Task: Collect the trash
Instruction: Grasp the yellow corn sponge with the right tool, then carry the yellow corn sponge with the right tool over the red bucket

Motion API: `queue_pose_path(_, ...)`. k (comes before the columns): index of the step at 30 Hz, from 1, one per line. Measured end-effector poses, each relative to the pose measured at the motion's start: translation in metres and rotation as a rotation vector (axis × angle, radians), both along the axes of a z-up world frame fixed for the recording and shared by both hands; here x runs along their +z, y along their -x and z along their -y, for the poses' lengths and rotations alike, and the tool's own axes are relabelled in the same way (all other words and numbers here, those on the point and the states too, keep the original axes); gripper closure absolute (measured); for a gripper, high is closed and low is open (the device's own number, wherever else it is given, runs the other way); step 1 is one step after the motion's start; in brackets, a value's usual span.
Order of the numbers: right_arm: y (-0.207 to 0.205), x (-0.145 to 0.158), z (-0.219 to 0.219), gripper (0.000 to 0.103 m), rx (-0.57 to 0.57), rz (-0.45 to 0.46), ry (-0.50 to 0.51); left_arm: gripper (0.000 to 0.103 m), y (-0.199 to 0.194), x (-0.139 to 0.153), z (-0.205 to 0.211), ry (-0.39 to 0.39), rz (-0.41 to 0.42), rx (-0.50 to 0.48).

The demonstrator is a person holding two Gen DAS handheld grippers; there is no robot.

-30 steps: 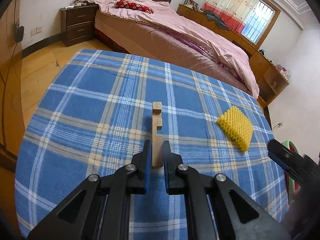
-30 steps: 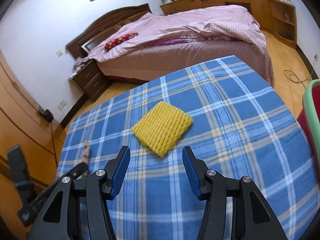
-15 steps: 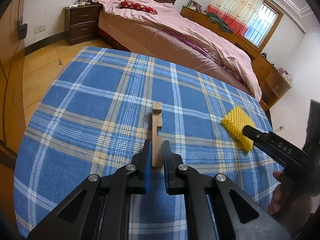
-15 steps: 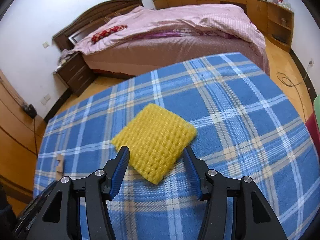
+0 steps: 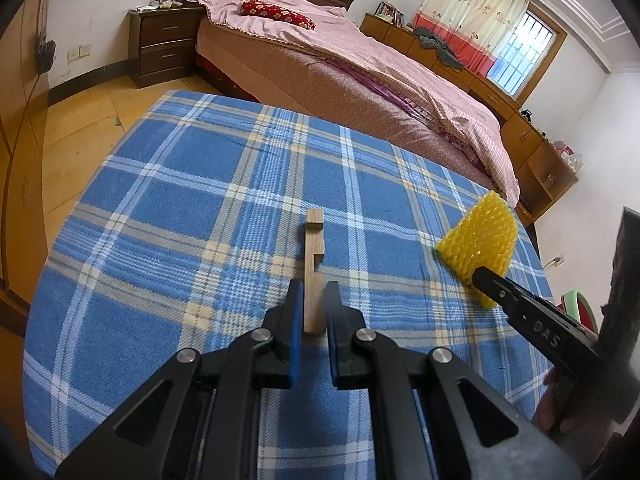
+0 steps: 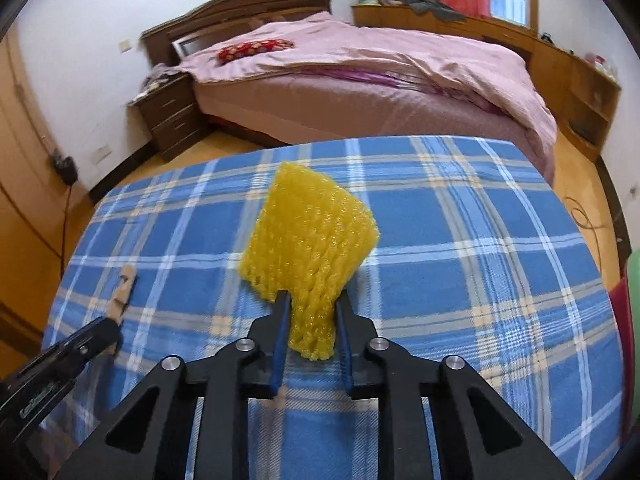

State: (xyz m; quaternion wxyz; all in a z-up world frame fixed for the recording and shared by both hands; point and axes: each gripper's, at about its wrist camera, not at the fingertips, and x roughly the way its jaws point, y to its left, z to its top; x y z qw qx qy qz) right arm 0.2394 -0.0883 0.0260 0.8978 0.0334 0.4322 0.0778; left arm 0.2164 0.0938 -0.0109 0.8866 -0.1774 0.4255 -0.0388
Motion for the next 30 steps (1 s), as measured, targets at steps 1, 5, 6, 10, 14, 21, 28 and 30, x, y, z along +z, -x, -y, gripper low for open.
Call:
queue_pose_path(1, 0.003, 0.002, 0.001, 0.083, 0.011, 0.001, -0.012, 0.093, 0.000, 0.000, 0.000, 0.000, 0.000, 0.000)
queue_pose_path(5, 0.025, 0.019, 0.009, 0.084, 0.034, 0.034, -0.033, 0.093, 0.000, 0.000, 0.000, 0.003, 0.000, 0.001)
queue_pose_path(6, 0.032, 0.024, 0.012, 0.084, 0.036, 0.044, -0.041, 0.093, 0.000, 0.000, 0.000, 0.004, -0.001, 0.001)
queue_pose_path(10, 0.061, 0.044, 0.027, 0.084, 0.033, 0.081, -0.081, 0.093, 0.002, 0.001, 0.002, -0.007, 0.006, 0.002)
queue_pose_path(14, 0.091, 0.060, 0.045, 0.083, 0.019, 0.109, -0.095, 0.093, 0.003, 0.003, 0.006, -0.014, 0.017, -0.005)
queue_pose_path(21, 0.144, 0.078, 0.090, 0.083, -0.056, 0.149, -0.139, 0.093, 0.014, 0.018, 0.020, -0.009, 0.051, -0.064)
queue_pose_path(28, 0.185, 0.089, 0.131, 0.083, -0.130, 0.186, -0.154, 0.094, 0.045, 0.041, 0.041, -0.008, 0.087, -0.133)
queue_pose_path(30, 0.193, 0.088, 0.141, 0.083, -0.143, 0.186, -0.163, 0.094, 0.052, 0.047, 0.045, -0.007, 0.091, -0.143)
